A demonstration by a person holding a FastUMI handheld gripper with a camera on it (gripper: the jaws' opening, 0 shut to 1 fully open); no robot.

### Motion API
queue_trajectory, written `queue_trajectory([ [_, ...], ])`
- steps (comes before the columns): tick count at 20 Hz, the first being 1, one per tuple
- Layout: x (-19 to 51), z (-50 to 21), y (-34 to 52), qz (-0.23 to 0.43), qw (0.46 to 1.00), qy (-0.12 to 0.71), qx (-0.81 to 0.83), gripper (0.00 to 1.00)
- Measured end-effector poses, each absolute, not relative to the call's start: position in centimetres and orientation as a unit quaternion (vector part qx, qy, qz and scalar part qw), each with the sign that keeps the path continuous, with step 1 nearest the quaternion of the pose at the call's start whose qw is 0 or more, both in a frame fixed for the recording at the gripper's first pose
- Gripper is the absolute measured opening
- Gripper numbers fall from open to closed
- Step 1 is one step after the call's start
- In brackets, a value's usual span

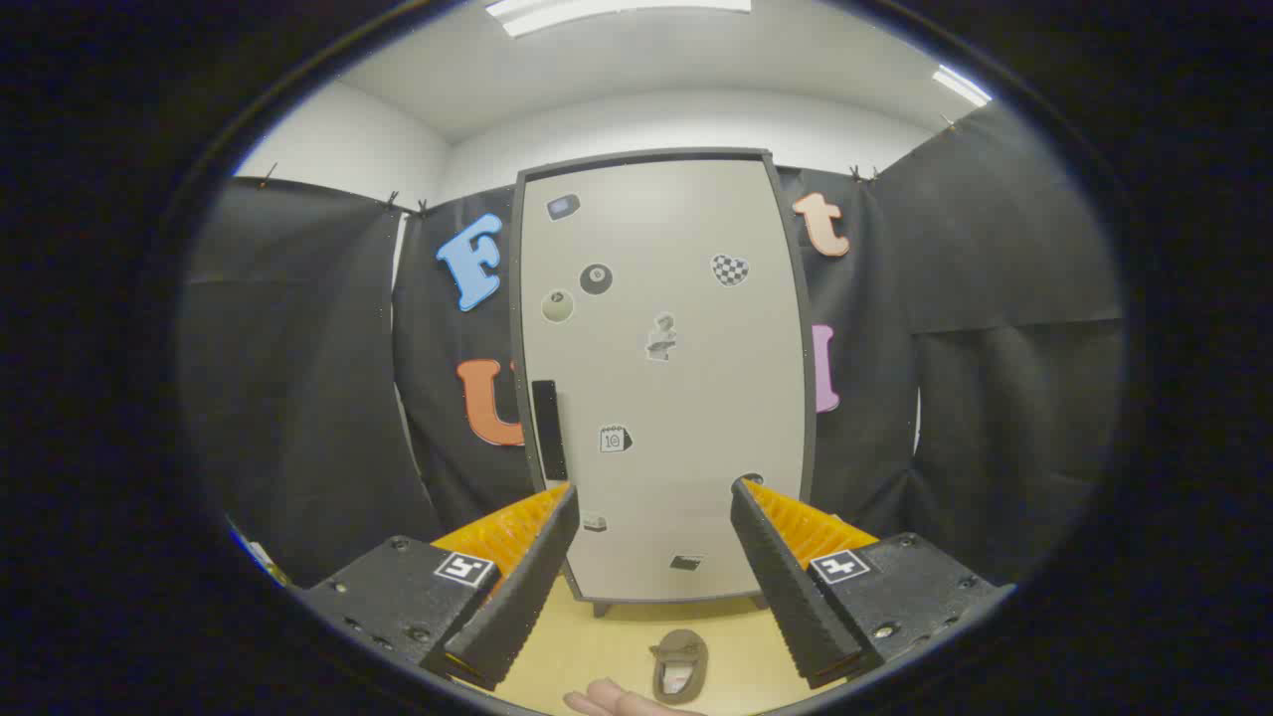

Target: Open the shoe cabinet door, grab the shoes and put them into the shoe cabinet, then close the shoe cabinet door.

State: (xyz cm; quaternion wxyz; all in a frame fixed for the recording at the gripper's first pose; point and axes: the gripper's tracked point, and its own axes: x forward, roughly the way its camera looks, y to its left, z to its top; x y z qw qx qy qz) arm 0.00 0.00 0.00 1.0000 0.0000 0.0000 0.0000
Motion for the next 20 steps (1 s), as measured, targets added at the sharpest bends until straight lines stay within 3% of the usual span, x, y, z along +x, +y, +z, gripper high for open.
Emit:
queue_trajectory([
  [10,2.7,-1.9,0.5,-0.001,1.0,0.019,-0.013,1.0],
  [20,10.5,1.3,1.2,0.022,0.999,-0.03,0.002,1.0],
])
